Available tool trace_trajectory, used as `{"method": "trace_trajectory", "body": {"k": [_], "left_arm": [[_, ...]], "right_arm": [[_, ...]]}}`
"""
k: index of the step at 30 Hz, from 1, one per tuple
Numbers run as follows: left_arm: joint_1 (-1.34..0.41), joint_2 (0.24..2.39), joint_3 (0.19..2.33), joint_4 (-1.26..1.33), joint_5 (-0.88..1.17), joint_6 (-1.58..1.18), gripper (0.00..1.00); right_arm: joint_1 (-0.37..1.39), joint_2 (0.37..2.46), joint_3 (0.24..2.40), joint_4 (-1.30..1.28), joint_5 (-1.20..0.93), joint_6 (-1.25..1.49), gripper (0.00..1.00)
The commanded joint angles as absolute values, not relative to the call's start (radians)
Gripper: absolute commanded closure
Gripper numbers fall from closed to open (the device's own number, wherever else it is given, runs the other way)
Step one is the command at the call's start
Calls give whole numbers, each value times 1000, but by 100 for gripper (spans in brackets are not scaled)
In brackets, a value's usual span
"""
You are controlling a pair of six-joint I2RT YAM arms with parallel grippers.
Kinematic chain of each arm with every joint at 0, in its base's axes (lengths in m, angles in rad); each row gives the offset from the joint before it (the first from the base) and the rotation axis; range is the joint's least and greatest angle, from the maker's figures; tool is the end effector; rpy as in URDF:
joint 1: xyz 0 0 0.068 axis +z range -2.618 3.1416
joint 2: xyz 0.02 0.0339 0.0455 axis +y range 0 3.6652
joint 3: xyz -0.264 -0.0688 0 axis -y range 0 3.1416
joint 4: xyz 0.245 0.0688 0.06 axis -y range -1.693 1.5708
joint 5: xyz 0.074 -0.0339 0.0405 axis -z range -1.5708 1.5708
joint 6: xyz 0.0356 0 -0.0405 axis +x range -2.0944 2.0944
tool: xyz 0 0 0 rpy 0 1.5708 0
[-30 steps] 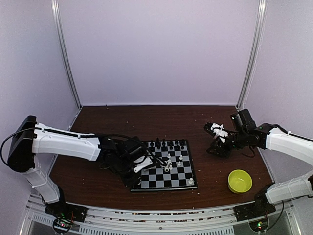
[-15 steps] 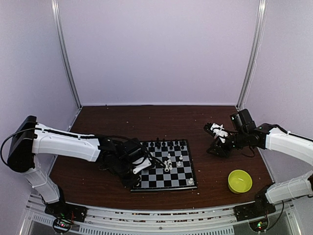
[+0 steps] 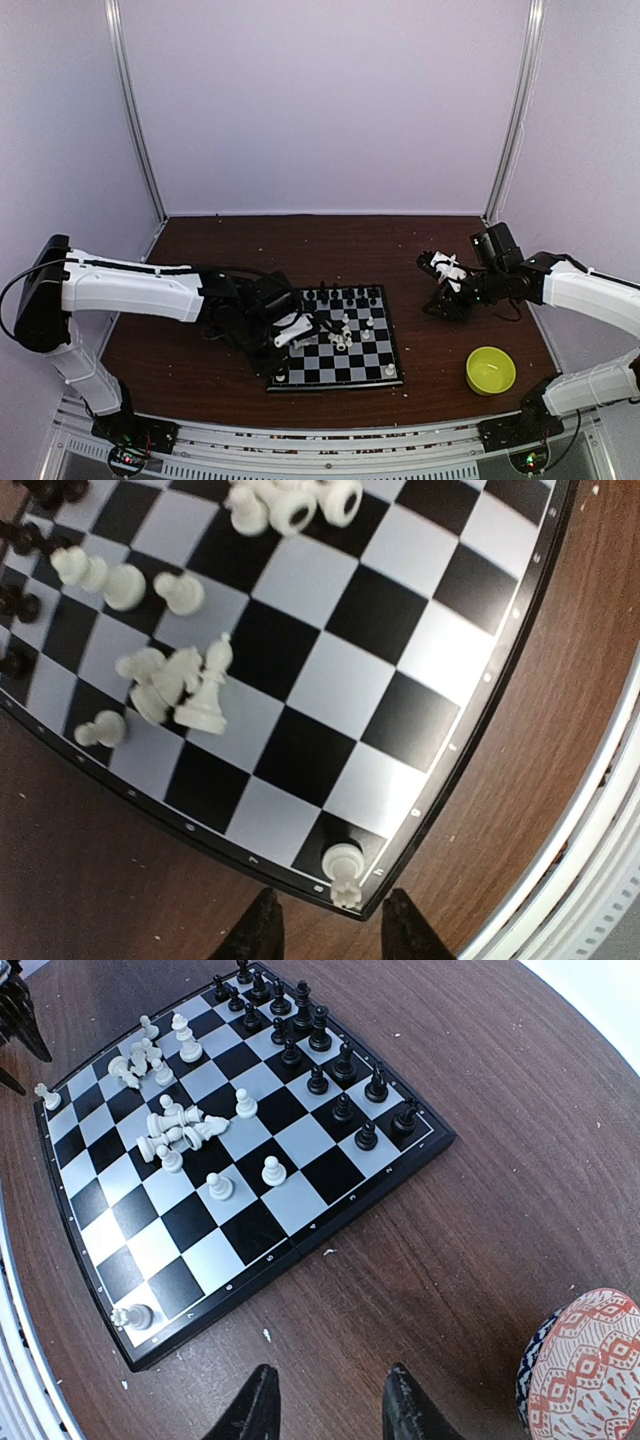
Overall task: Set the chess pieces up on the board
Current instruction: Place the rook at a1, then pick up the bishop from the chessboard.
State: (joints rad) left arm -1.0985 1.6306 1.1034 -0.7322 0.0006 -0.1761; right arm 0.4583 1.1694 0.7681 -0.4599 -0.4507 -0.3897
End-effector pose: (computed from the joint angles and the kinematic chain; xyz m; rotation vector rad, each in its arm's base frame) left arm 0.1416 -0.2772 0.2013 1.2815 2.5785 -0.2696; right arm 0.2038 0.1178 0.2356 -1.1679 2.0941 0.5777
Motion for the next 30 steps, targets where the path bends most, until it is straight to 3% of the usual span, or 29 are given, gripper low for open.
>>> {"method": "trace_trajectory", "body": {"k": [1, 13, 30], "left_arm": [[-1091, 1594, 1177, -739, -59, -128, 66], [-1024, 1760, 1254, -628, 29, 33, 81], [-997, 1882, 1329, -638, 15, 89, 77]], "right_arm": [[451, 1170, 803, -463, -454, -394, 65], [449, 1165, 801, -465, -452, -399, 65], [443, 1192, 809, -477, -459, -410, 65]]}}
